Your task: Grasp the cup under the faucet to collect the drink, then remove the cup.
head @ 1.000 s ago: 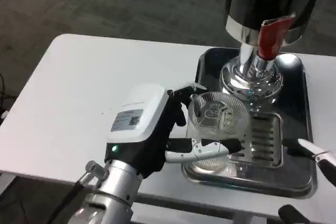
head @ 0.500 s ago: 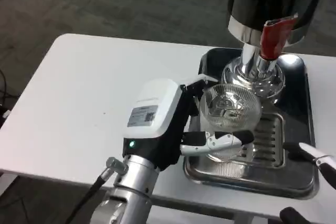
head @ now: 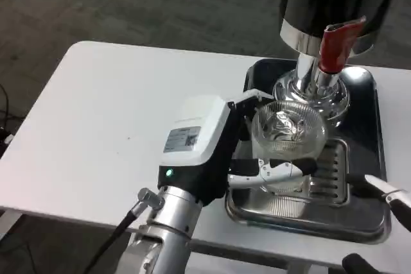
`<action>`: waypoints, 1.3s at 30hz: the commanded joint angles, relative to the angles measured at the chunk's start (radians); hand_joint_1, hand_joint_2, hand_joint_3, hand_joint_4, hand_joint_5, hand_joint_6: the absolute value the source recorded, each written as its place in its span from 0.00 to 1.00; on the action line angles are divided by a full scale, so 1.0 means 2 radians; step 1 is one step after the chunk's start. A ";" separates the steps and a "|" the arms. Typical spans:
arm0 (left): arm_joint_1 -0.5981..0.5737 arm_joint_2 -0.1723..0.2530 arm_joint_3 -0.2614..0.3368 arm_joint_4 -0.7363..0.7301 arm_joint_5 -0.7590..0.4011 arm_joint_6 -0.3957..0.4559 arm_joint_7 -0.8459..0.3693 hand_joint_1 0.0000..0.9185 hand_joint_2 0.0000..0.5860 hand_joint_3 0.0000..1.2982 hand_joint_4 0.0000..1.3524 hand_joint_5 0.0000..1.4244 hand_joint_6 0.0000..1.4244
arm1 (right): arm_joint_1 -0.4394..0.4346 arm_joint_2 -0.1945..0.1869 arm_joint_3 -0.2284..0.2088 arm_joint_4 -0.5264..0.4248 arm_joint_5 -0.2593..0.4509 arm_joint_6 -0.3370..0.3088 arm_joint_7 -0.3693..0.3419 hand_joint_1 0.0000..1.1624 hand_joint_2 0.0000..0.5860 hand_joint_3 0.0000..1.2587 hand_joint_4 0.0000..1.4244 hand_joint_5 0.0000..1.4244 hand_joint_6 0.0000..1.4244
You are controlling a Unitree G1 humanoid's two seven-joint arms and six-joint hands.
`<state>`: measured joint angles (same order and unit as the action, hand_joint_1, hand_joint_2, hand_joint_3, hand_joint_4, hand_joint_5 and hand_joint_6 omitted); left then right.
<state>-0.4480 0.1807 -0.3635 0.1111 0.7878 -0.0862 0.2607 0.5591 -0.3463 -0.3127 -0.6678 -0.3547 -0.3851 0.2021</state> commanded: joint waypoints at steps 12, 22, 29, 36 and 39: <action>0.004 0.009 -0.027 0.020 0.012 0.032 -0.040 0.41 0.25 0.44 0.41 0.46 0.30 | 0.008 -0.002 -0.006 0.005 0.010 -0.008 0.000 0.35 0.60 0.13 0.15 0.12 0.11; -0.007 0.011 -0.043 0.033 0.022 0.045 -0.038 0.38 0.26 0.44 0.39 0.46 0.30 | 0.011 -0.002 -0.008 0.005 0.014 -0.010 0.000 0.34 0.60 0.13 0.15 0.12 0.10; -0.001 0.018 -0.045 0.017 0.025 0.058 -0.044 0.30 0.22 0.40 0.36 0.45 0.29 | 0.015 -0.002 -0.014 0.008 0.021 -0.014 0.000 0.34 0.60 0.13 0.15 0.12 0.10; 0.011 0.027 -0.048 -0.006 0.035 0.074 -0.060 0.24 0.13 0.25 0.24 0.42 0.25 | 0.015 0.000 -0.015 0.012 0.026 -0.018 -0.002 0.34 0.60 0.13 0.15 0.12 0.10; 0.016 0.030 -0.049 -0.017 0.041 0.080 -0.066 0.22 0.08 0.20 0.18 0.38 0.22 | 0.017 0.001 -0.017 0.012 0.027 -0.022 -0.003 0.34 0.60 0.13 0.15 0.13 0.10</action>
<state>-0.4489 0.2251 -0.4509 0.0783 0.8419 0.0526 0.1616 0.5794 -0.3508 -0.3398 -0.6425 -0.3140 -0.4070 0.2019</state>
